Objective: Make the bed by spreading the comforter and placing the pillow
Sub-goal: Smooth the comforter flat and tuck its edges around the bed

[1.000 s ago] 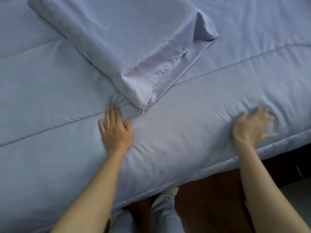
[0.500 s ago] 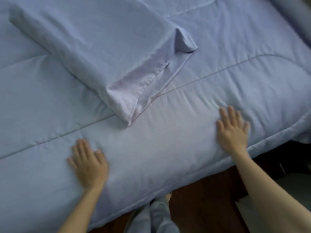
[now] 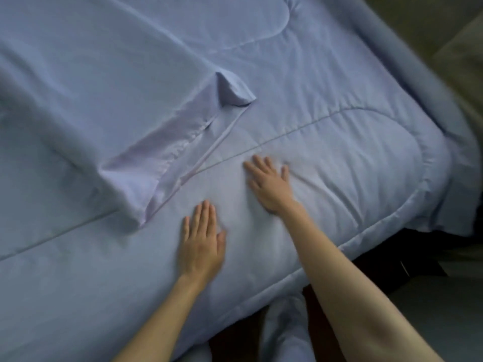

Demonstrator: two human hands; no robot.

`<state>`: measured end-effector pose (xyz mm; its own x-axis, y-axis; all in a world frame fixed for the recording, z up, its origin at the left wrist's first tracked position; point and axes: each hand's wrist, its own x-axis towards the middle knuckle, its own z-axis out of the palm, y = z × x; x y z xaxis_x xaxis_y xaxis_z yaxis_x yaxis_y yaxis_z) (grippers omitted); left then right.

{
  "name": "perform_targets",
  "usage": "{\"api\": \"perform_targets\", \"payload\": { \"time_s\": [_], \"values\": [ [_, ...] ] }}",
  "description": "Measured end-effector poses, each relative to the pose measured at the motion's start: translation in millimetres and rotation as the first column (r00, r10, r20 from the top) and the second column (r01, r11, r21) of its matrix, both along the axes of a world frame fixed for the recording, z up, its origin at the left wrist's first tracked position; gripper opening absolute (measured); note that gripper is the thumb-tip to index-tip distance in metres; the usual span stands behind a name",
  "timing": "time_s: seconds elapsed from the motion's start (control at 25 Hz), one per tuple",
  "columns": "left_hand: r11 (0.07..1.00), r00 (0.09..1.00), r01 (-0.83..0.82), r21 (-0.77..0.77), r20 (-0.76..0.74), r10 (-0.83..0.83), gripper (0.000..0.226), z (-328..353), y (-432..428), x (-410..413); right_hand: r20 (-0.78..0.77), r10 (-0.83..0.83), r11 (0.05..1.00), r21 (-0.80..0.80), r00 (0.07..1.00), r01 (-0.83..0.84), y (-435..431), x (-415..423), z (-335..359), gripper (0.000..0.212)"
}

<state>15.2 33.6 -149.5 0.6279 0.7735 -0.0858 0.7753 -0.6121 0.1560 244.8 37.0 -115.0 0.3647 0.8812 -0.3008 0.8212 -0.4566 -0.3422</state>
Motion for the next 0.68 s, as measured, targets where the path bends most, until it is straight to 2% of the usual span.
{"api": "perform_targets", "payload": {
  "time_s": [0.08, 0.2, 0.32, 0.4, 0.52, 0.56, 0.6, 0.64, 0.68],
  "values": [
    [0.997, 0.997, -0.076, 0.010, 0.003, 0.076, 0.063, -1.4, 9.1, 36.6, 0.100, 0.044, 0.999, 0.010, 0.994, -0.045, -7.0, 41.4, -10.5, 0.050],
    [0.971, 0.972, -0.234, 0.037, 0.021, 0.234, 0.063, -1.3, 10.9, 109.2, 0.196, -0.153, 0.983, 0.132, 0.969, 0.129, -56.2, 142.5, -23.0, 0.051],
    [0.958, 0.957, -0.285, 0.017, 0.066, 0.283, 0.064, 6.2, 3.8, 194.8, 0.241, -0.331, 0.942, 0.141, 0.912, 0.305, -126.1, 241.5, -30.2, 0.055],
    [0.974, 0.970, -0.226, -0.010, 0.085, 0.226, 0.064, 12.2, -3.6, 255.8, 0.228, -0.494, 0.869, 0.112, 0.839, 0.482, -175.2, 297.0, -36.4, 0.055],
    [0.997, 0.994, 0.073, -0.013, 0.084, -0.072, 0.062, 16.2, -5.9, 329.8, 0.150, -0.745, 0.659, 0.016, 0.649, 0.752, -231.9, 358.9, -26.5, 0.054],
    [0.993, 0.991, 0.117, -0.014, 0.074, -0.115, 0.064, 16.2, 3.2, 344.5, 0.147, -0.808, 0.584, 0.073, 0.570, 0.809, -233.1, 368.2, -20.4, 0.055],
    [0.996, 0.995, 0.078, -0.038, 0.072, -0.075, 0.065, 15.2, 18.2, 353.3, 0.146, -0.843, 0.537, 0.167, 0.518, 0.827, -219.9, 370.0, -13.6, 0.055],
    [0.998, 0.998, -0.019, -0.058, 0.064, 0.023, 0.067, 13.6, 33.5, 355.3, 0.110, -0.843, 0.535, 0.260, 0.526, 0.804, -193.5, 365.4, -6.2, 0.052],
    [0.991, 0.991, -0.124, -0.052, 0.046, 0.127, 0.067, 10.0, 47.1, 349.1, 0.057, -0.796, 0.581, 0.346, 0.602, 0.736, -158.4, 356.4, -1.7, 0.048]
  ]
}}
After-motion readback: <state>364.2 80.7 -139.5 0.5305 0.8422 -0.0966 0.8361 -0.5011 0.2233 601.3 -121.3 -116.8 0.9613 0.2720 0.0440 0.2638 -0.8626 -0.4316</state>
